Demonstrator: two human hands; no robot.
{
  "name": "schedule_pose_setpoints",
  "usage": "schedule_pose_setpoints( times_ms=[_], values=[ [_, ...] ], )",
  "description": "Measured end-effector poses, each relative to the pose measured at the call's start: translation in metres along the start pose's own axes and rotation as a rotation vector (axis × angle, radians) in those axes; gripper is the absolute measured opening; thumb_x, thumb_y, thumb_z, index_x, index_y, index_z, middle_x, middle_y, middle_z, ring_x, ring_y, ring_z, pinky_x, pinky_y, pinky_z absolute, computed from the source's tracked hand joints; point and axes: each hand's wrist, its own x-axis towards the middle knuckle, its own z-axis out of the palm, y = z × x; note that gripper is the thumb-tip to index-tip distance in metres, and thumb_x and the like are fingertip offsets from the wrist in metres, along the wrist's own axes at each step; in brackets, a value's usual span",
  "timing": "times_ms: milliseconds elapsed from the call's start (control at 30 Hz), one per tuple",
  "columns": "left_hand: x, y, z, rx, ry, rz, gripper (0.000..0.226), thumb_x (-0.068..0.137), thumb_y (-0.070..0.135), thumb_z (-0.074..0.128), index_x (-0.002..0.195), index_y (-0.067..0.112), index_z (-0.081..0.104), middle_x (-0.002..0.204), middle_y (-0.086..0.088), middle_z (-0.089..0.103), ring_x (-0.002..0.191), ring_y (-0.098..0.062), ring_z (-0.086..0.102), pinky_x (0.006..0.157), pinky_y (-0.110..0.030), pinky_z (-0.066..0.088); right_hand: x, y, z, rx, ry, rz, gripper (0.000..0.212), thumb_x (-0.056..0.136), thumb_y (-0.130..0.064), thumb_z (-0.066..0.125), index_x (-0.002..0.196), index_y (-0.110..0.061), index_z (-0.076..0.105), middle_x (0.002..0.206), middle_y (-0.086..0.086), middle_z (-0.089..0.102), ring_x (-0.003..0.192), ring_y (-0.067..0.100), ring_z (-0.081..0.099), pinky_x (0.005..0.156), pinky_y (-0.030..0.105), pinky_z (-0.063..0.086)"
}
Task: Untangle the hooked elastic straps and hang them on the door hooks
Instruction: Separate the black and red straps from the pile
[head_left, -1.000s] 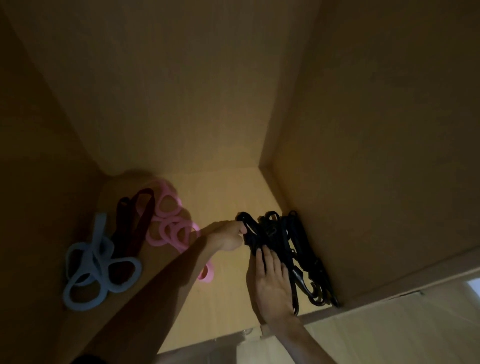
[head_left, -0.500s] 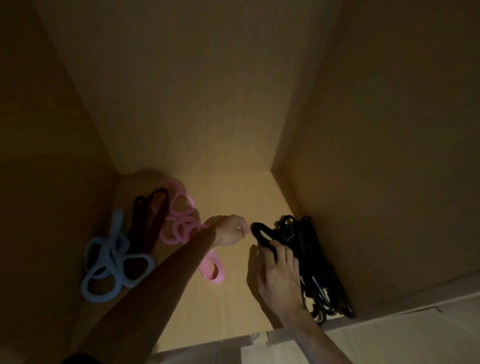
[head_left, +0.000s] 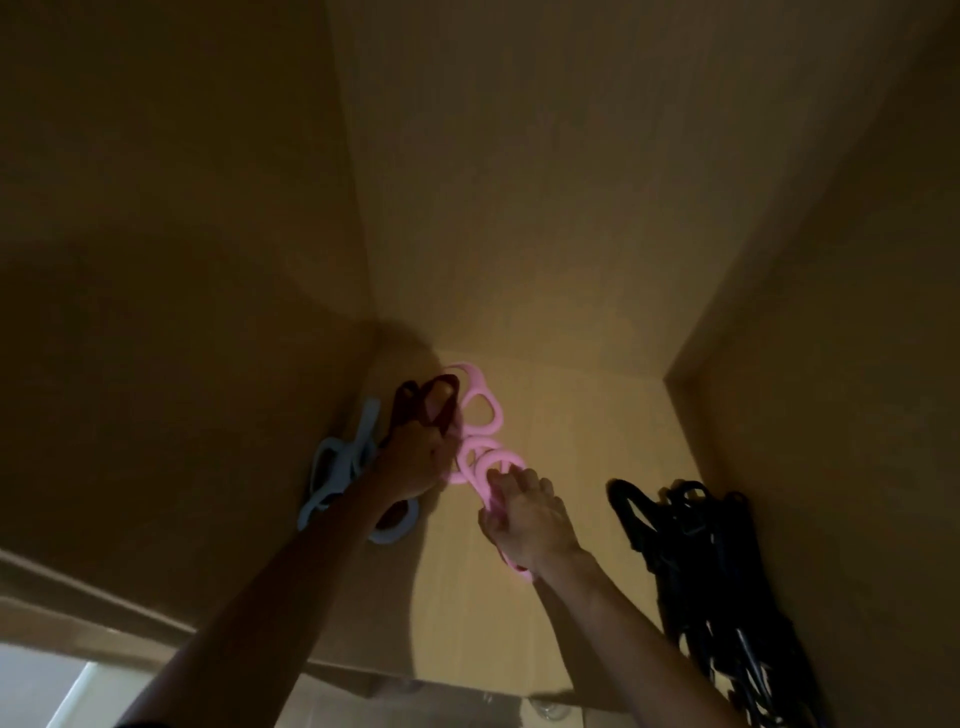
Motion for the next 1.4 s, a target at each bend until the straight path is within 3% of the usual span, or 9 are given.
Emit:
schedule_pose_setpoints(
  times_ms=[100, 400, 533, 667, 800, 933, 1067, 1200, 1400],
  values=[
    [-0.005, -0.026, -0.009, 0.141, 0.005, -0.119, 0.033, 0.086, 0.022, 0.045, 0.111, 0.005, 0.058, 0.121, -0.017, 0.058, 0.116, -0.034, 0.049, 0.097, -0.039, 0.039, 0.007, -0.004, 0.003, -0.072, -0.01, -0.012, 0.053, 0.087, -0.035, 0.051, 0.136, -0.019, 0.037, 0.134, 0.01, 0.037, 0.117, 0.031, 0.037, 0.093, 0.04, 0.04],
    [0.014, -0.052, 0.012, 0.082, -0.047, -0.212, 0.082, 0.085, 0.04, 0.059, 0.148, 0.011, 0.014, 0.147, -0.015, 0.037, 0.135, -0.033, 0.035, 0.112, -0.047, 0.027, 0.019, -0.016, 0.005, 0.069, 0.024, 0.007, 0.048, 0.086, -0.017, 0.052, 0.132, -0.011, 0.041, 0.134, 0.013, 0.038, 0.118, 0.03, 0.04, 0.094, 0.037, 0.045],
    [0.021, -0.043, 0.02, 0.102, 0.036, -0.283, 0.084, 0.077, 0.045, 0.067, 0.142, 0.008, 0.028, 0.14, -0.015, 0.043, 0.131, -0.035, 0.039, 0.108, -0.045, 0.034, 0.015, -0.015, 0.004, 0.072, 0.001, -0.028, 0.046, 0.084, -0.022, 0.054, 0.129, -0.014, 0.044, 0.134, 0.009, 0.041, 0.119, 0.029, 0.039, 0.095, 0.036, 0.044],
    [0.02, -0.032, 0.017, -0.031, 0.125, -0.271, 0.04, 0.083, 0.032, 0.06, 0.113, 0.007, 0.057, 0.111, -0.016, 0.065, 0.108, -0.036, 0.059, 0.088, -0.038, 0.045, 0.013, -0.014, -0.006, 0.07, 0.044, -0.034, 0.042, 0.087, -0.026, 0.053, 0.128, -0.018, 0.046, 0.129, 0.007, 0.043, 0.117, 0.026, 0.039, 0.096, 0.035, 0.042],
    [0.013, -0.023, -0.011, -0.427, 0.098, -0.336, 0.033, 0.084, 0.018, 0.062, 0.114, 0.004, 0.06, 0.111, -0.015, 0.065, 0.108, -0.031, 0.059, 0.089, -0.035, 0.045, 0.022, -0.011, -0.013, 0.131, 0.086, -0.047, 0.032, 0.085, -0.031, 0.054, 0.115, -0.027, 0.059, 0.117, -0.004, 0.051, 0.11, 0.019, 0.045, 0.092, 0.026, 0.042],
    [-0.001, -0.003, -0.06, -0.926, 0.178, -0.377, 0.018, 0.081, 0.004, 0.061, 0.099, 0.007, 0.061, 0.076, -0.005, 0.06, 0.07, -0.019, 0.056, 0.062, -0.027, 0.044, 0.036, -0.02, -0.022, 0.38, 0.153, -0.022, 0.013, 0.083, -0.021, 0.055, 0.078, -0.024, 0.067, 0.109, -0.002, 0.064, 0.096, 0.012, 0.059, 0.078, 0.017, 0.049],
    [-0.011, 0.012, -0.09, -1.201, 0.194, -0.296, 0.012, 0.078, -0.003, 0.062, 0.074, 0.008, 0.061, 0.075, -0.01, 0.061, 0.074, -0.029, 0.06, 0.072, -0.036, 0.05, 0.043, -0.048, -0.047, 0.688, 0.132, -0.179, 0.035, 0.081, -0.022, 0.058, 0.116, -0.022, 0.059, 0.113, 0.004, 0.057, 0.105, 0.023, 0.057, 0.088, 0.03, 0.046],
    [-0.014, 0.014, -0.093, -1.122, 0.159, -0.175, 0.012, 0.076, 0.0, 0.07, 0.08, 0.011, 0.065, 0.083, -0.009, 0.068, 0.084, -0.027, 0.067, 0.08, -0.038, 0.055, 0.05, -0.073, -0.064, 0.858, 0.127, -0.274, 0.065, 0.074, -0.032, 0.066, 0.133, -0.028, 0.042, 0.118, -0.005, 0.055, 0.111, 0.017, 0.058, 0.093, 0.033, 0.048],
    [-0.019, 0.018, -0.093, -0.951, 0.166, -0.03, 0.006, 0.085, 0.013, 0.066, 0.09, 0.01, 0.064, 0.083, -0.003, 0.067, 0.078, -0.013, 0.065, 0.064, -0.018, 0.052, 0.05, -0.069, -0.082, 0.822, 0.226, -0.174, 0.027, 0.086, -0.014, 0.061, 0.112, -0.019, 0.059, 0.094, -0.003, 0.063, 0.085, 0.013, 0.06, 0.077, 0.026, 0.047]
  ],
)
